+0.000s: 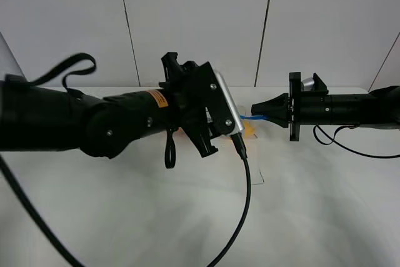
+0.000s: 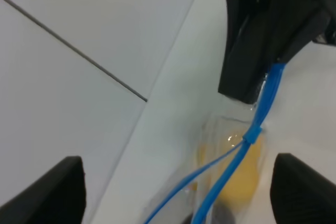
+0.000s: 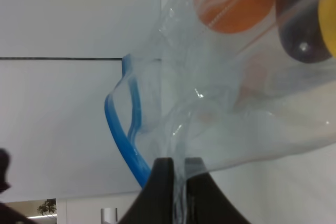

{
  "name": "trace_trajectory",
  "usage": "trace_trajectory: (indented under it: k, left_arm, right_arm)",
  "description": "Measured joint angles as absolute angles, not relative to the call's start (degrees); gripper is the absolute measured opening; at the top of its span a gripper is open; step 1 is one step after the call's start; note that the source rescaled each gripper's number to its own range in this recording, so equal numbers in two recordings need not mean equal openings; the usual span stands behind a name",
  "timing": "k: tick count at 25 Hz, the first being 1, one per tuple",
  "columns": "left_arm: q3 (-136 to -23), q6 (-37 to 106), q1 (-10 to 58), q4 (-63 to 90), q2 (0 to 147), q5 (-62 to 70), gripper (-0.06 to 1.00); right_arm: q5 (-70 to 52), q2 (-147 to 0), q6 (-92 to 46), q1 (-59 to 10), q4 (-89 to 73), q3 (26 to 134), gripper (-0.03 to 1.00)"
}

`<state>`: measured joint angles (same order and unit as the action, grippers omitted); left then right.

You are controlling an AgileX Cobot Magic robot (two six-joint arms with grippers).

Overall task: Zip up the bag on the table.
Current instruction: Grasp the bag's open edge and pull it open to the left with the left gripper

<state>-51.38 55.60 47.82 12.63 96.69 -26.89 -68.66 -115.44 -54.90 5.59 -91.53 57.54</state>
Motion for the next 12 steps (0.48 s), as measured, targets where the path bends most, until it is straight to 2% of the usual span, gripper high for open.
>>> trace_trajectory:
  k: [12]
  left_arm:
    - [-51.42,57.63,51.56,4.01,109.41,-43.09,0.91]
  right_arm:
    - [-68.66,-115.44,-54.95,5.59,-91.53,57.54,0.0]
